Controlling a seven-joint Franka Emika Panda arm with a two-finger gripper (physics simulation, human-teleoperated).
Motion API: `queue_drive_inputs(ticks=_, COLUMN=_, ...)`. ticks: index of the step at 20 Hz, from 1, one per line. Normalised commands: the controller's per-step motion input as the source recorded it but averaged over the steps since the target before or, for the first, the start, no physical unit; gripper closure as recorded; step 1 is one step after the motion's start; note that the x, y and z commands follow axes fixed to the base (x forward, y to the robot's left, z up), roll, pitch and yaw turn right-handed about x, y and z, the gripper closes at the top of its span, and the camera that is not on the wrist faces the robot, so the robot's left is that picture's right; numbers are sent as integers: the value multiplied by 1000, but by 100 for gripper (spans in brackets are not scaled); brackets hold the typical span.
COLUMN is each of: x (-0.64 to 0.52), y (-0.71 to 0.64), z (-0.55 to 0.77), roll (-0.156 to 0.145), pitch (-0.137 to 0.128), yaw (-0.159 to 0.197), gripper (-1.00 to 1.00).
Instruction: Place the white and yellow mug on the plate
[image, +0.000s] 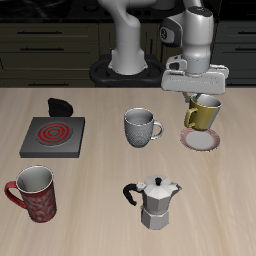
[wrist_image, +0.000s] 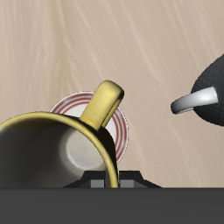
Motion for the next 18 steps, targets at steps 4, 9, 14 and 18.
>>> queue_drive_inputs(ticks=4, x=184, y=8, z=-197, roll=18, pitch=14, yaw=26, gripper=100)
queue_drive_inputs(ticks=9, x=175, y=2, z=-336, roll=20, pitch=38, yaw=8, gripper=100)
queue_drive_inputs(ticks=14, x=140, y=1, z=-380, roll=24, pitch=54, yaw=5, gripper=100)
queue_drive_inputs(ticks=18, x=25, y=-13, z=-369, roll=3, pitch=51, yaw=55, gripper=100)
